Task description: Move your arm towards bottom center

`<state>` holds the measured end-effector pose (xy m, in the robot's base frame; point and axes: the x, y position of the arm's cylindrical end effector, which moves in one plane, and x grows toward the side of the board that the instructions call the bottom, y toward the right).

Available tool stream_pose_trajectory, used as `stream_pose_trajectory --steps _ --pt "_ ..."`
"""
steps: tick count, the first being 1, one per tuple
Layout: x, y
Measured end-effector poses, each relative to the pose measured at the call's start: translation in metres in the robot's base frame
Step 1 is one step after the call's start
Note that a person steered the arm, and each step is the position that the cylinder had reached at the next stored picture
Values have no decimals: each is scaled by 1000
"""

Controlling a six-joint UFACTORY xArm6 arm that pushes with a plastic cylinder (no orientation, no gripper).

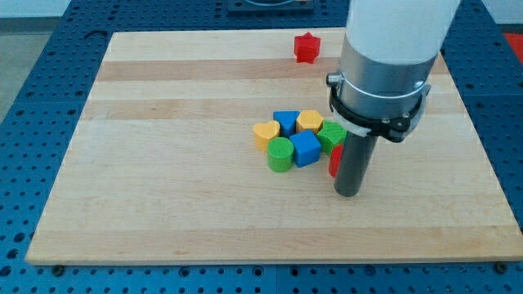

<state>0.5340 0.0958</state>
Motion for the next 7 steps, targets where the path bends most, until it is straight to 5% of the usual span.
stream_pose_trajectory --steps 7 --pt "36 -13"
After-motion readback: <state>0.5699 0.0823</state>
